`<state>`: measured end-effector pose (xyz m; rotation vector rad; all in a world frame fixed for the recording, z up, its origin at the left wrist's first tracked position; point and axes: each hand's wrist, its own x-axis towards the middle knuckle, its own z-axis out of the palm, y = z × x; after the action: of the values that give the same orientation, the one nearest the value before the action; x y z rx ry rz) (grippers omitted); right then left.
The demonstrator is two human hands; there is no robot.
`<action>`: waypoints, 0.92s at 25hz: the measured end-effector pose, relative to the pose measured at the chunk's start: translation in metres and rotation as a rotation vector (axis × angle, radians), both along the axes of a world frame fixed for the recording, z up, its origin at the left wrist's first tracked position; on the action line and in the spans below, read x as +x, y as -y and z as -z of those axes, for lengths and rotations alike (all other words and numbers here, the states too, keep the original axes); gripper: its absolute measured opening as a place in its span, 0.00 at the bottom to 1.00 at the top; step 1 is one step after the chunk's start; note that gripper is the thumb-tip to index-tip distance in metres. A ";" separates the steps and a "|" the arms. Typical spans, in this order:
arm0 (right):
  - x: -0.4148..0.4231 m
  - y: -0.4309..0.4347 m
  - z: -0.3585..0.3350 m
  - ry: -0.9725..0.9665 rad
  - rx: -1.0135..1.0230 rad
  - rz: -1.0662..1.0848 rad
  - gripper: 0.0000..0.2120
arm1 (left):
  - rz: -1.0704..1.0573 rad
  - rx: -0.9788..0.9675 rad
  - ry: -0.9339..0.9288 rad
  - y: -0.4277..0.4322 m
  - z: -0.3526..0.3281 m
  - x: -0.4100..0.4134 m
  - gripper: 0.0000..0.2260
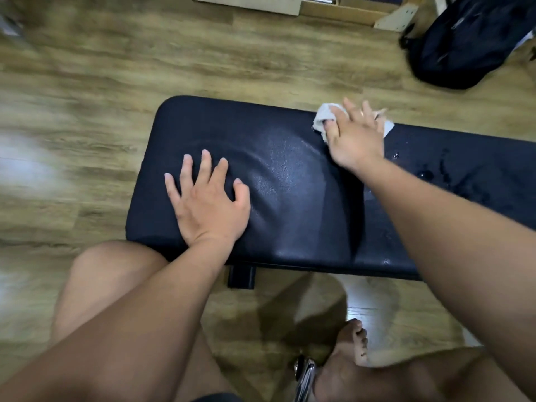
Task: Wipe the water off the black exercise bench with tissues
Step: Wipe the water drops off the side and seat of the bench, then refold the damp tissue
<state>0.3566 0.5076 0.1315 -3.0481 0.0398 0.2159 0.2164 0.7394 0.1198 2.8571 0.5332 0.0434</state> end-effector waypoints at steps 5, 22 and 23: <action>-0.086 0.003 0.008 0.111 0.156 -0.058 0.21 | 0.028 -0.042 -0.025 0.000 -0.007 0.001 0.25; -0.286 -0.030 -0.087 -0.566 2.273 0.720 0.29 | 0.127 -1.475 -0.246 0.046 -0.069 -0.119 0.11; -0.286 -0.030 -0.091 -0.567 2.287 0.702 0.31 | 0.073 -1.516 -0.218 0.047 -0.071 -0.122 0.10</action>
<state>0.0703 0.5373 0.2220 -0.5733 0.4544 0.4962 0.0941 0.6921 0.1912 1.3840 0.2647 -0.4709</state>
